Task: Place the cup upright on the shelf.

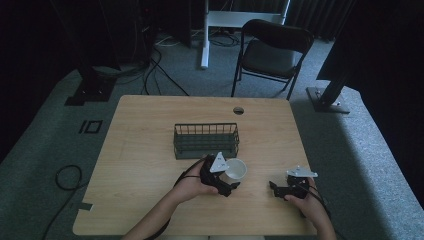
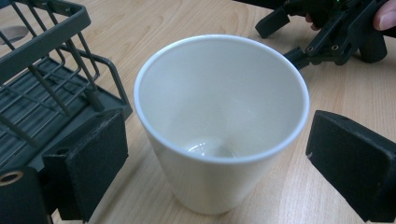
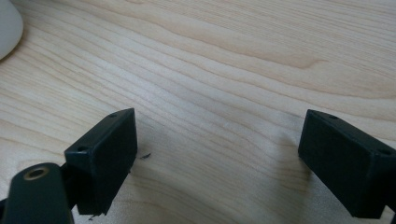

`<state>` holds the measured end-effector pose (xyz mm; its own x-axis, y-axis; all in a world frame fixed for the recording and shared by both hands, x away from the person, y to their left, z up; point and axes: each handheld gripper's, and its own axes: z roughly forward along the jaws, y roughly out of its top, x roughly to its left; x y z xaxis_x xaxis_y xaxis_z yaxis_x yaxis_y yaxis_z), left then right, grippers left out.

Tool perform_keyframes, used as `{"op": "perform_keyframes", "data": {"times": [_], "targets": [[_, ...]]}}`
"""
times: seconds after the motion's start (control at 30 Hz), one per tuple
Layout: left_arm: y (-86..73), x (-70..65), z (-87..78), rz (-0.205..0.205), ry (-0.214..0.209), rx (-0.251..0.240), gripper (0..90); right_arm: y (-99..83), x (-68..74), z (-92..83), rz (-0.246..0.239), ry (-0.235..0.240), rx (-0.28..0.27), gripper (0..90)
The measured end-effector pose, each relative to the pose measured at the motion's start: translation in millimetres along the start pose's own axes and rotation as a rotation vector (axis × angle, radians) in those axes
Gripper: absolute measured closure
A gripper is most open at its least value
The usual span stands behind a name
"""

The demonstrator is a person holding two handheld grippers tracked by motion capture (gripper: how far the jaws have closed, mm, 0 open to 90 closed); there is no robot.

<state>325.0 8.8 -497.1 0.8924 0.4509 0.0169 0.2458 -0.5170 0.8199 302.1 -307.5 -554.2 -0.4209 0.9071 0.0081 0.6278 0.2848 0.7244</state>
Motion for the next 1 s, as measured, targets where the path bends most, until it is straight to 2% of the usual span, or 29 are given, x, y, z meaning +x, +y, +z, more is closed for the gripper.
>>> {"op": "perform_keyframes", "data": {"times": [0.23, 0.37, 0.47, 0.53, 0.7, 0.8, 0.9, 1.0], "targets": [[5.2, -3.4, 6.2, 0.021, -0.005, 0.003, 6.6, 0.0, -0.1, 0.0, -0.001, 0.000, 0.000, 11.4], [8.9, -3.2, 9.7, 0.013, 0.000, -0.005, 8.9, 0.0, 0.0, 0.0, 0.000, 0.000, 0.000, 11.4], [9.5, -4.9, 12.6, 0.042, -0.002, 0.016, 9.7, 0.0, 0.0, 0.0, 0.000, 0.000, 0.000, 11.3], [9.6, -4.3, 13.9, 0.022, 0.001, 0.013, 11.9, 0.0, 0.0, 0.0, 0.000, 0.000, 0.000, 11.4], [9.3, -3.4, 14.1, 0.008, 0.007, 0.010, 19.6, 0.0, 0.0, 0.0, 0.000, 0.000, 0.000, 11.3], [9.7, -4.1, 13.3, 0.009, 0.011, 0.021, 19.9, 0.0, 0.0, 0.0, 0.000, 0.000, 0.000, 11.3], [11.6, -7.1, 12.3, 0.030, 0.017, 0.033, 20.1, 0.0, 0.0, 0.0, 0.000, 0.000, 0.000, 11.4], [12.5, -7.0, 10.5, 0.027, 0.021, 0.029, 20.3, 0.0, 0.0, 0.0, 0.001, 0.000, 0.000, 11.4]]}}
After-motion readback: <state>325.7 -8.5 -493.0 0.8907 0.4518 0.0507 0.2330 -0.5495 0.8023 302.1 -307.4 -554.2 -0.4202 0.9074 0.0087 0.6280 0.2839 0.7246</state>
